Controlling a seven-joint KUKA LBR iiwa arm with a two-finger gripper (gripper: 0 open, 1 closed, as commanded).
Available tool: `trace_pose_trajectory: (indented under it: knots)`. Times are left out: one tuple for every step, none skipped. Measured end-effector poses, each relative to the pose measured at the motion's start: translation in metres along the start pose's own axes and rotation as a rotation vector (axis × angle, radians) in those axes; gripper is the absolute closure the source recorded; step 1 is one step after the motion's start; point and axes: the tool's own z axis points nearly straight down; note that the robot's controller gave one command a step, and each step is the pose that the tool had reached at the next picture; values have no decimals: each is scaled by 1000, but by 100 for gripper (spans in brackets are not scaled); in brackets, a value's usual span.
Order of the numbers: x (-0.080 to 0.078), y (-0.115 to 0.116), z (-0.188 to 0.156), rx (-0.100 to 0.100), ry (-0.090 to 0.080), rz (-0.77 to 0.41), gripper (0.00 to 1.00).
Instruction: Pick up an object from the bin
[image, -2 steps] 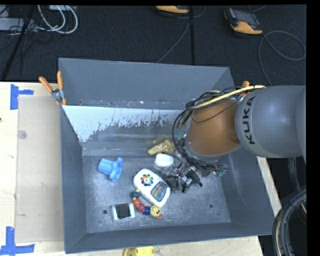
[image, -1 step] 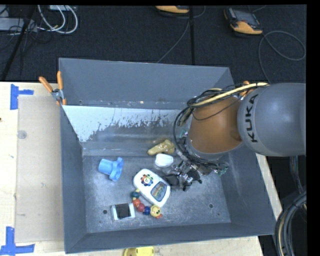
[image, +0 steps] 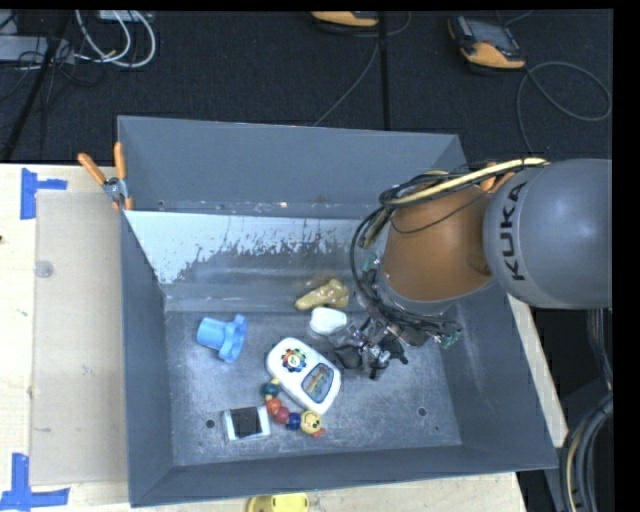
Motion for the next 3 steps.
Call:
trace_pose_trajectory:
  knots:
    - [-1, 0, -23, 3, -3, 2, 100]
    - [-2, -1, -37, 7, -7, 2, 100]
    - [-2, -1, -46, 7, -7, 3, 100]
